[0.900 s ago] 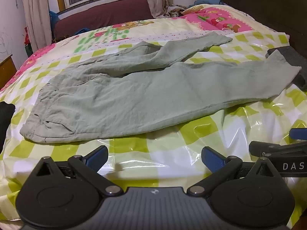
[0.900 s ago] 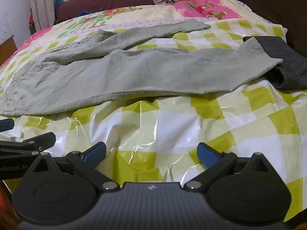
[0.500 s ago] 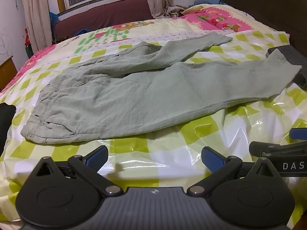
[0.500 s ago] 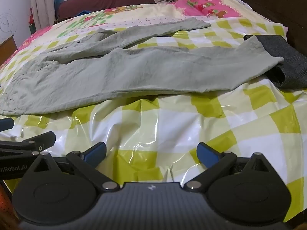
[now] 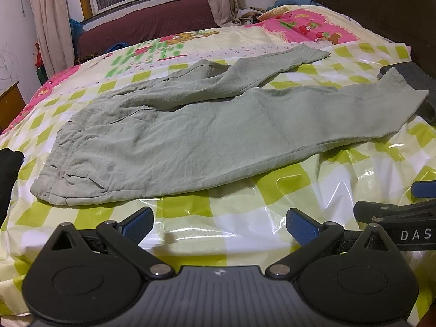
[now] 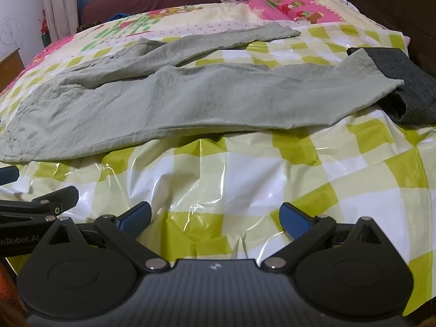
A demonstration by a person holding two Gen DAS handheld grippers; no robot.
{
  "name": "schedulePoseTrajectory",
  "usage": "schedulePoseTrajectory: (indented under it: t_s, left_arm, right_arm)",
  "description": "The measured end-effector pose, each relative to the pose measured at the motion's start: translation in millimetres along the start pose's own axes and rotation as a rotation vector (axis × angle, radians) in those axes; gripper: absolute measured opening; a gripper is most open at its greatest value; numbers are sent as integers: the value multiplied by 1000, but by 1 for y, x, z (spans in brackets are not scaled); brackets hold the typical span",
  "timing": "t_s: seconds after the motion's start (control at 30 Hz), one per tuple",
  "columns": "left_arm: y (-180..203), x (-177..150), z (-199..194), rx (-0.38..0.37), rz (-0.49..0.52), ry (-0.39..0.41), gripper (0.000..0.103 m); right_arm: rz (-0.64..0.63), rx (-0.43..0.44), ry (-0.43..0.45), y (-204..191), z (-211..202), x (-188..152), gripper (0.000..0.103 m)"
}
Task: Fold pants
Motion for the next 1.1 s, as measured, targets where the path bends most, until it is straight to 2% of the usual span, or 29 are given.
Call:
schedulePoseTrajectory:
  t_s: [0.4,0.77,1.1]
  left_arm:
    - [1,-2,2,15,8,-18,103]
    - [-2,-9,15,44,0,-106,103]
    - [-5,-11,20,46,-14,-148,103]
  right_arm:
    - [-9,-11,-10,-2,2,-2,100]
    - [-46,-12,-19,-10,5,-1,100]
    - [-60,-24,-26,-14,8,-1,100]
Point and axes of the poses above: each gripper's, at about its wrist camera, not at the fingertips, and z roughly the way its jaws point, y to its right, x to its top, the point moved 5 cm from there along z, roughly the way its jaws point, and after that the axes turned 6 degrees about x, right-handed, at the moved point
